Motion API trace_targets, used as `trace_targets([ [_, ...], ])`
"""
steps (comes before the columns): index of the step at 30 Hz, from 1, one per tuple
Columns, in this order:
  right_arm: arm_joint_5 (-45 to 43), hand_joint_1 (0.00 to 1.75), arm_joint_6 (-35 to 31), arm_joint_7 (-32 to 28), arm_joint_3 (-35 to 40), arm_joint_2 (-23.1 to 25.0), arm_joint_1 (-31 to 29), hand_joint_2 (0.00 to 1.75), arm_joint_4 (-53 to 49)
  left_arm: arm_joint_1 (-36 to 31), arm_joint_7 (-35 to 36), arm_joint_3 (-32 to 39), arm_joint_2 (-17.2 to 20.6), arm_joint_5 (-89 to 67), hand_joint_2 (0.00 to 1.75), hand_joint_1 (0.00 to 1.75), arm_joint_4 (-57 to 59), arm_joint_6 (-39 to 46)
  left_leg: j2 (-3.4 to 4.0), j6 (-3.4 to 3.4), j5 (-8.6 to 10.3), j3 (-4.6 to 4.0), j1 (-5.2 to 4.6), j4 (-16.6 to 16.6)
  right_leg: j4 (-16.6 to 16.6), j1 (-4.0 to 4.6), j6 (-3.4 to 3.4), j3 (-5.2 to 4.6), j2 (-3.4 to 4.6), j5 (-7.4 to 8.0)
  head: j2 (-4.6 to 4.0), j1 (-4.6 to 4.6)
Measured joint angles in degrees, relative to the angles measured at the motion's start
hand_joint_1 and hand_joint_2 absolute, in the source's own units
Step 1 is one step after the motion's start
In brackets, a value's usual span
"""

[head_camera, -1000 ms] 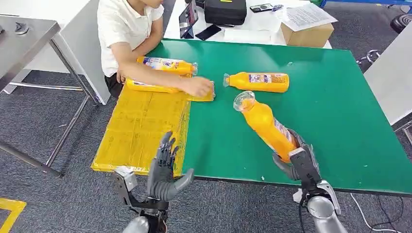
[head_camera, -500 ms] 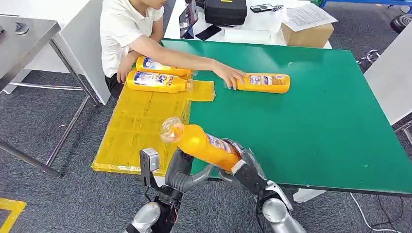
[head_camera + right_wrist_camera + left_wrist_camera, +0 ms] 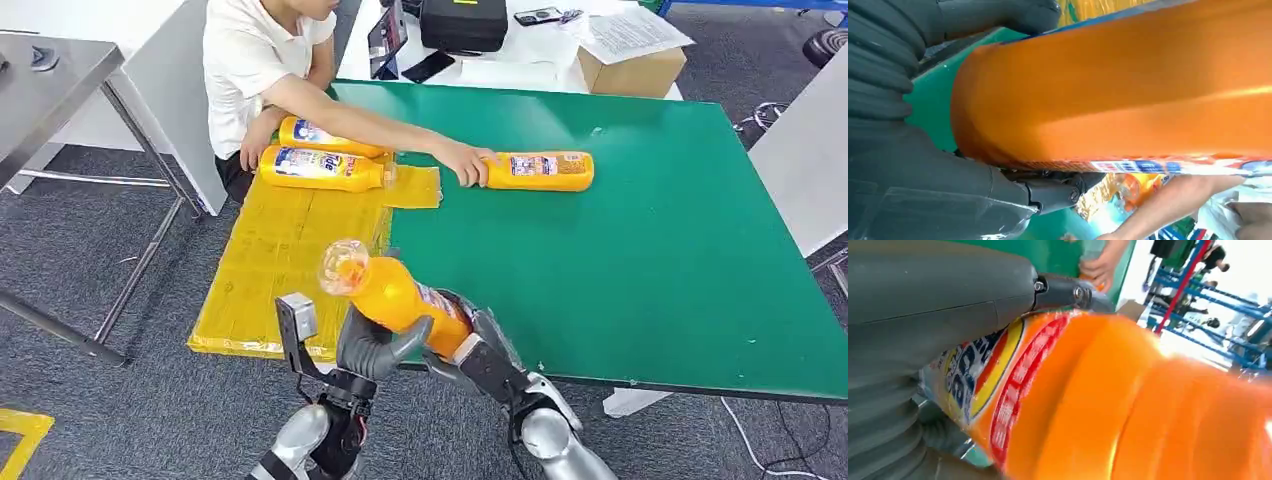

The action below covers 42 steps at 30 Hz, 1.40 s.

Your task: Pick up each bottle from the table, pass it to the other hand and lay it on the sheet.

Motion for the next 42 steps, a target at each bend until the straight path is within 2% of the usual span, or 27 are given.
trace_targets([
  [5,0.0,1.75,0.0,0.0,0.7,0.0,-0.4,1.75,0.5,0.0,-0.2,0.4,0.0,0.0,1.75,1.75,-0.2,0.2,0.00,0.00,0.00,-0.01,0.00,0.0,0.0,0.00,0.00,0.00,0.00,0.00,0.00,-0.02],
  [6,-0.1,1.57,0.0,0.0,0.8,0.0,-0.5,1.75,0.6,0.0,-0.2,0.4,0.0,0.0,1.75,1.75,-0.2,0.2,0.00,0.00,0.00,-0.01,0.00,0.0,0.0,0.00,0.00,0.00,0.00,0.00,0.00,0.00],
  [7,-0.1,0.47,0.0,0.0,0.9,0.0,-0.6,1.75,0.7,0.0,-0.2,0.5,0.0,0.0,1.75,1.75,-0.2,0.3,0.00,0.00,0.00,-0.01,0.00,0.0,0.0,0.00,0.00,0.00,0.00,0.00,0.00,-0.02],
  [8,-0.1,0.00,0.0,0.0,1.0,0.0,-0.6,1.75,0.7,0.0,-0.2,0.5,0.0,0.0,1.75,1.75,-0.2,0.3,0.00,0.00,0.00,-0.01,0.00,0.0,0.0,0.00,0.00,0.00,0.00,0.00,0.00,-0.02],
  [9,-0.2,0.00,0.3,0.0,1.0,0.0,-0.6,1.75,0.8,0.0,-0.3,0.7,0.0,0.1,1.75,1.75,-0.2,0.3,0.00,0.00,0.00,-0.01,0.00,0.0,0.0,0.00,0.00,-0.01,0.00,0.00,0.00,-0.02],
  [10,-0.4,0.00,0.9,0.0,1.1,0.0,-0.7,0.00,0.8,0.0,-0.5,0.8,0.0,0.2,1.75,1.75,-0.2,0.2,0.00,0.00,0.00,-0.01,0.00,0.0,0.0,0.00,0.00,-0.01,0.00,0.00,0.00,0.00],
  [15,-2.8,0.00,4.0,-1.7,2.2,0.0,-0.5,0.00,1.0,0.6,-1.2,1.6,-0.1,2.3,1.75,1.75,-0.9,-0.8,0.01,0.00,0.00,-0.01,0.00,0.0,0.0,0.00,0.00,-0.01,0.01,0.00,0.00,0.00],
  [20,-1.6,0.00,0.2,-4.5,3.1,0.7,0.3,0.00,-0.2,0.8,-0.4,3.5,-0.1,4.2,1.75,1.75,-2.3,-2.2,0.00,0.00,0.00,-0.01,0.00,0.0,0.0,0.00,0.00,-0.01,0.01,0.00,0.00,0.00],
  [24,1.1,0.00,-6.0,-7.3,3.4,1.5,1.5,0.00,-1.8,0.0,-1.1,4.8,-0.3,3.1,1.75,1.75,-2.8,0.5,0.01,0.00,0.00,-0.01,0.00,0.0,0.0,0.00,0.00,-0.01,0.01,0.00,0.00,0.00],
  [25,3.1,0.00,-9.8,-9.1,3.2,1.8,2.0,0.00,-2.2,-0.3,-2.0,5.1,-0.3,1.1,1.75,1.75,-2.8,3.0,0.01,0.00,0.00,-0.01,0.00,0.0,0.0,0.00,0.00,-0.03,0.01,0.00,0.00,0.00],
  [26,7.0,0.00,-15.5,-11.1,2.6,2.4,2.8,0.00,-2.7,-0.8,-2.9,5.1,-0.3,-1.8,1.75,1.69,-2.8,6.1,-0.04,0.00,0.01,-0.03,0.00,0.0,0.0,0.00,0.00,-0.03,-0.02,0.00,0.00,0.04],
  [27,12.4,0.00,-23.9,-13.7,1.6,3.4,3.6,0.00,-3.6,-1.4,-3.9,5.1,-0.3,-4.8,1.75,1.45,-2.6,9.4,-0.04,0.00,0.01,-0.03,0.00,0.0,0.0,0.00,0.00,-0.03,-0.02,0.00,0.00,0.02],
  [28,17.6,0.00,-31.4,-15.2,-0.4,5.1,4.6,1.75,-5.6,-2.1,-4.7,5.1,-0.2,-7.9,1.75,1.40,-2.3,12.5,-0.01,0.00,0.00,-0.03,0.00,0.0,0.0,0.00,0.00,-0.03,-0.01,0.00,0.00,0.02],
  [29,20.8,0.00,-35.6,-15.7,-2.9,6.8,5.5,0.00,-7.9,-2.4,-5.0,5.2,0.0,-9.9,1.75,1.31,-1.9,13.8,0.05,0.00,0.00,-0.03,0.00,0.0,0.0,0.00,0.00,-0.08,0.01,0.00,0.00,-0.02],
  [30,22.6,0.00,-37.3,-16.0,-6.0,8.3,6.1,0.00,-10.5,-2.5,-5.8,5.0,0.2,-12.4,1.75,1.20,-1.8,14.5,0.04,0.00,0.00,-0.04,0.00,0.0,0.0,0.00,0.00,-0.10,0.02,0.00,0.00,-0.04],
  [31,22.7,0.00,-37.4,-16.1,-9.7,9.5,6.4,0.00,-13.5,-2.7,-6.4,4.6,0.2,-15.8,1.75,1.50,-1.8,15.7,0.00,0.00,0.00,-0.04,0.00,0.0,0.0,0.00,0.00,-0.07,-0.01,0.00,0.00,-0.02],
  [32,22.7,0.00,-37.2,-16.0,-12.5,10.4,6.5,0.00,-15.6,-3.0,-6.7,4.1,0.4,-19.1,1.75,1.48,-1.9,17.1,-0.06,-0.01,0.01,-0.03,0.01,0.0,0.0,0.00,-0.01,-0.05,-0.06,-0.01,0.00,0.00],
  [33,22.8,0.00,-37.2,-16.0,-15.6,11.3,6.6,0.00,-18.1,-3.5,-6.7,3.4,0.6,-24.7,1.75,1.55,-1.8,20.1,-0.08,0.00,0.01,-0.04,0.00,0.0,0.0,-0.01,-0.01,-0.06,-0.07,-0.01,0.00,0.02],
  [34,23.1,0.00,-37.1,-16.0,-18.2,11.6,6.8,0.00,-20.3,-4.0,-6.2,2.8,1.0,-30.8,1.75,1.75,-1.6,23.3,-0.07,0.00,0.01,-0.05,-0.01,0.0,0.0,-0.03,-0.01,-0.04,-0.06,0.00,0.00,0.04],
  [35,23.4,0.00,-37.0,-16.0,-20.5,12.4,7.0,1.75,-22.4,-4.9,-4.8,2.3,1.4,-38.0,1.75,1.75,-0.9,26.0,-0.03,0.00,0.01,-0.05,-0.03,0.0,0.0,-0.04,0.00,-0.02,-0.05,0.01,0.00,0.04],
  [39,26.5,0.00,-37.0,-16.0,-28.1,16.4,6.1,1.75,-31.2,-9.6,2.0,4.2,1.7,-67.1,1.75,1.75,7.5,28.2,-0.02,0.04,0.05,-0.03,-0.07,0.0,0.0,-0.07,0.02,-0.05,-0.05,0.05,0.00,0.00],
  [41,28.0,0.00,-37.0,-16.0,-31.5,18.2,4.6,1.75,-35.7,-12.2,4.0,5.5,1.6,-70.2,1.75,1.75,13.2,28.2,0.11,0.03,0.05,0.02,-0.04,0.0,0.0,-0.03,-0.02,-0.03,0.01,0.08,0.00,0.02],
  [42,28.1,0.00,-37.0,-16.0,-32.6,18.7,4.2,0.00,-37.0,-12.9,4.3,6.1,1.6,-70.2,1.75,1.75,14.9,28.2,0.12,0.03,0.05,0.05,-0.03,0.0,0.0,-0.02,-0.03,-0.03,0.07,0.09,0.00,-0.02],
])
